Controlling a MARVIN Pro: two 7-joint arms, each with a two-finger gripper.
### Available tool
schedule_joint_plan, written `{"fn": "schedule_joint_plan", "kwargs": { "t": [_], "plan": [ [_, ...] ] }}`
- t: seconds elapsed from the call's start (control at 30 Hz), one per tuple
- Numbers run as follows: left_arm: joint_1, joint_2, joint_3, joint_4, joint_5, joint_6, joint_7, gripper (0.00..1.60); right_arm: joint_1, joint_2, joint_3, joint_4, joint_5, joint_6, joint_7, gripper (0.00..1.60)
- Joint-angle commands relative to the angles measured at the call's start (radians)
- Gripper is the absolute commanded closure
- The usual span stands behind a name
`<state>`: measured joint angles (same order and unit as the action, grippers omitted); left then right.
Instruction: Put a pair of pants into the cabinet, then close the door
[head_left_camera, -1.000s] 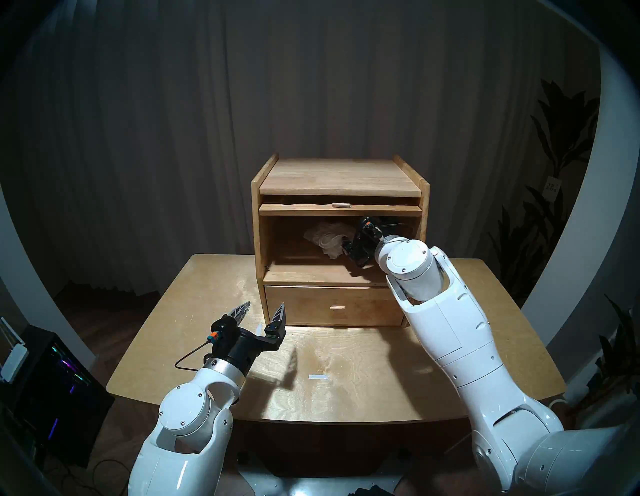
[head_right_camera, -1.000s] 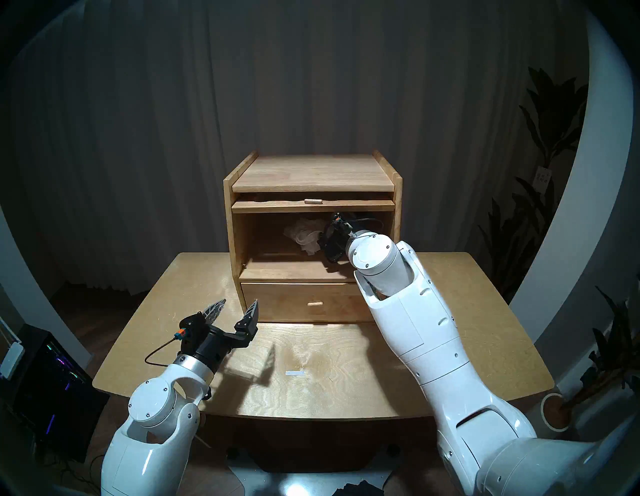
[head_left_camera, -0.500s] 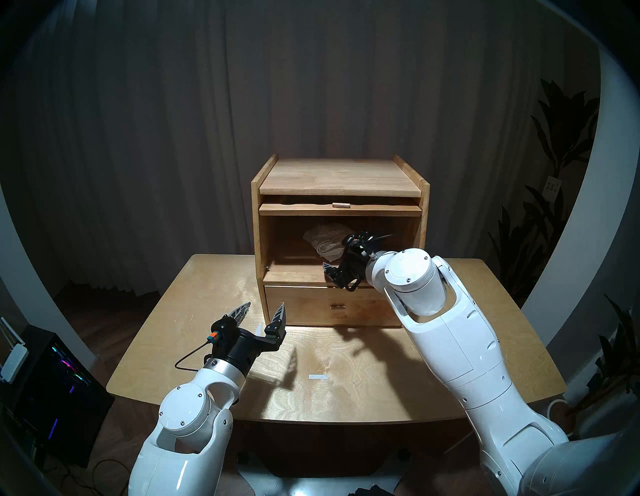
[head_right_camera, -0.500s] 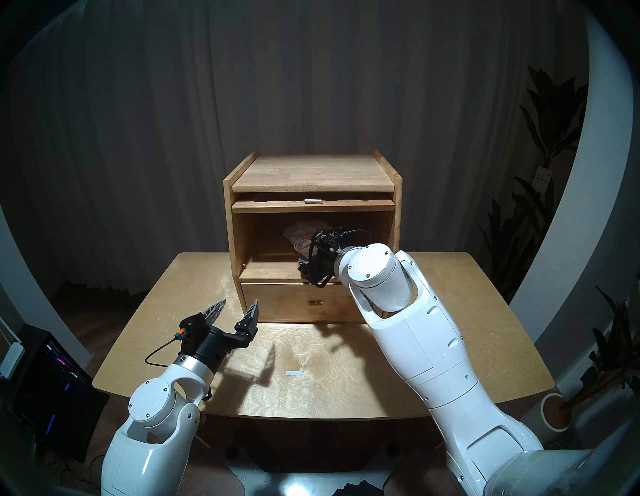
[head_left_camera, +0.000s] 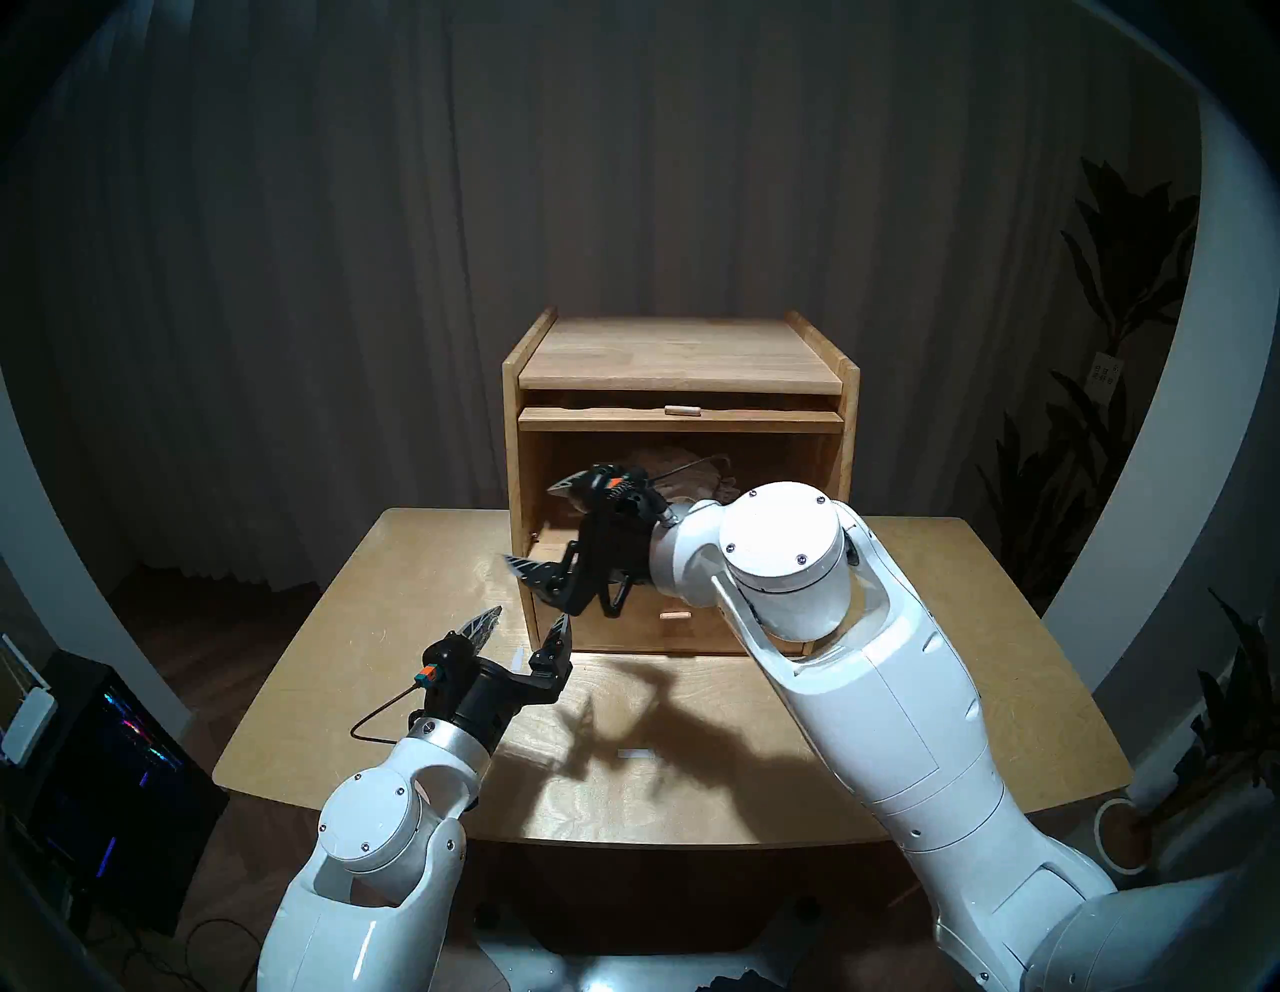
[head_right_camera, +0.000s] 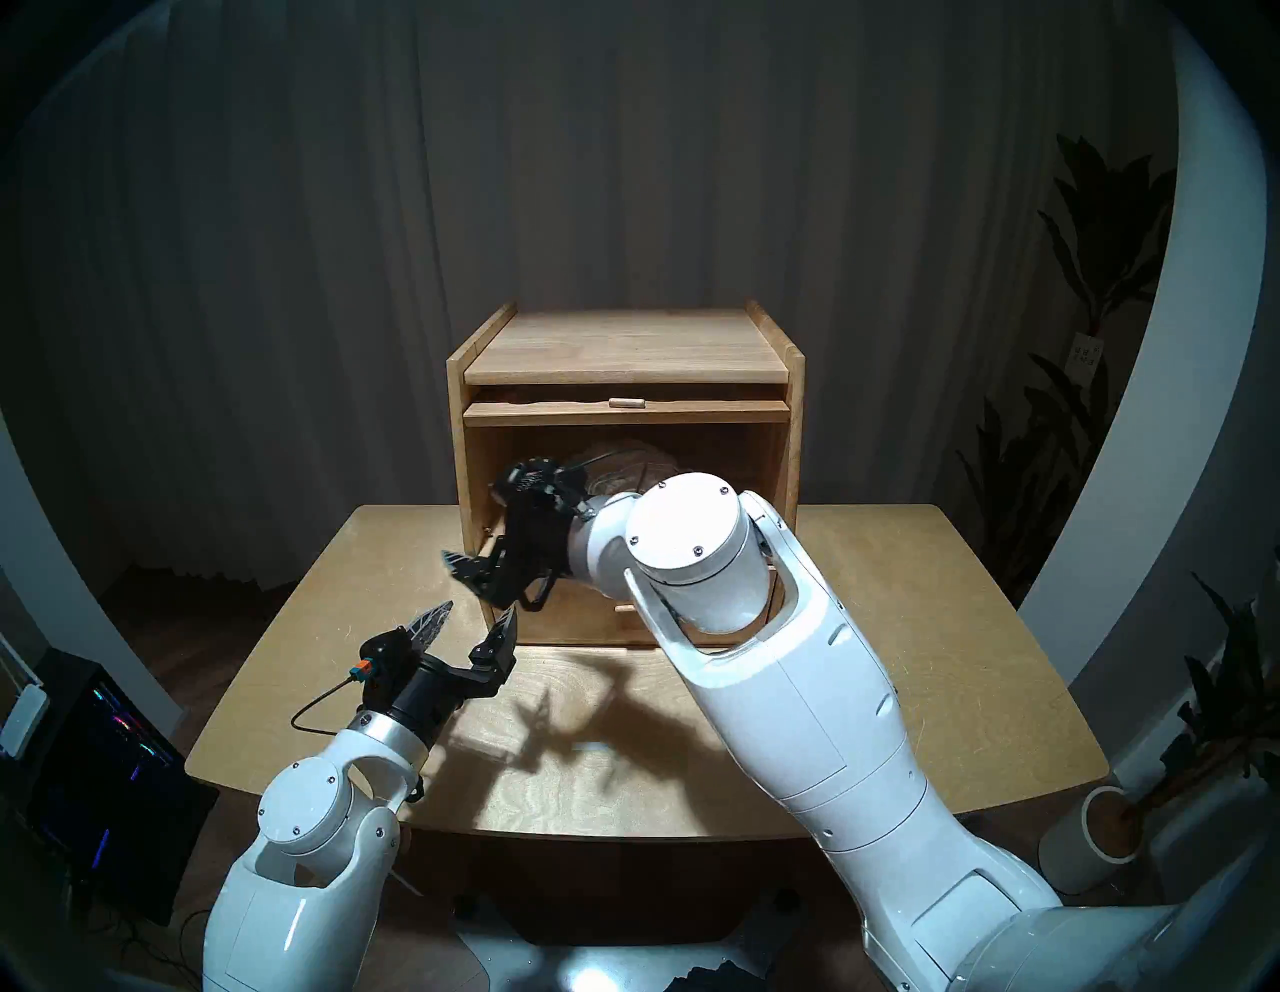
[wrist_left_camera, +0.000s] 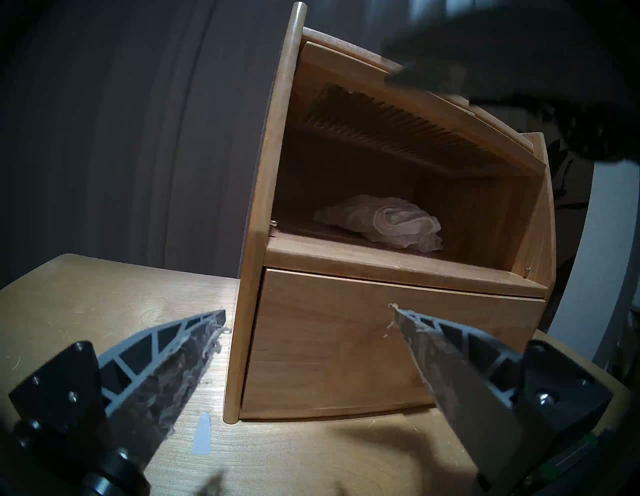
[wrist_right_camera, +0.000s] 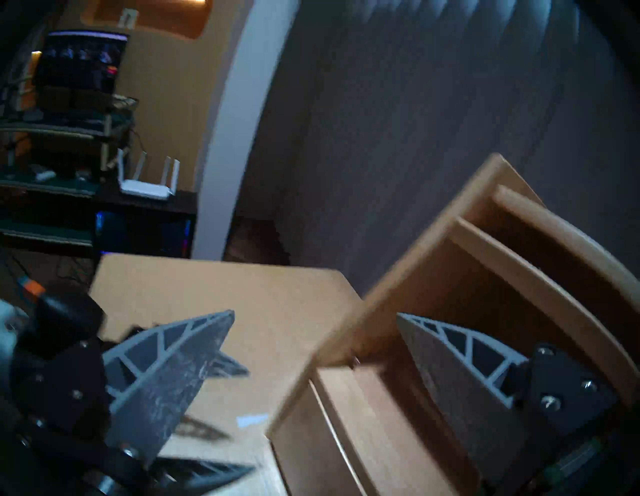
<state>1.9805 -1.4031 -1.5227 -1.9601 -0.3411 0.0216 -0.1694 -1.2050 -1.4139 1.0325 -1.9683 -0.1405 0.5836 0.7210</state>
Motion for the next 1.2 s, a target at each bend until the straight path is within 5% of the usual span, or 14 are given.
{"fn": "schedule_joint_plan", "kwargs": {
  "t": [0.0,0.2,0.47,0.83,1.17],
  "plan": [
    [-0.009,0.002,-0.002,-0.020,0.002,-0.005,-0.001,0.00,0.110,-0.112,0.069,-0.115,0.057,-0.047,-0.008,0.00],
    [-0.009,0.002,-0.002,-0.020,0.002,-0.005,-0.002,0.00,0.165,-0.083,0.198,-0.209,0.041,-0.037,-0.128,0.00],
    [-0.009,0.002,-0.002,-0.017,0.001,-0.005,-0.002,0.00,0.159,0.021,0.323,-0.191,-0.025,-0.021,-0.253,0.00],
    [-0.010,0.002,-0.002,-0.014,-0.001,-0.005,-0.003,0.00,0.025,0.122,0.520,-0.114,-0.083,0.042,-0.447,0.00],
    [-0.010,0.003,-0.003,-0.018,0.000,-0.006,-0.004,0.00,-0.109,0.099,0.689,0.004,-0.037,0.073,-0.574,0.00]
  ]
}}
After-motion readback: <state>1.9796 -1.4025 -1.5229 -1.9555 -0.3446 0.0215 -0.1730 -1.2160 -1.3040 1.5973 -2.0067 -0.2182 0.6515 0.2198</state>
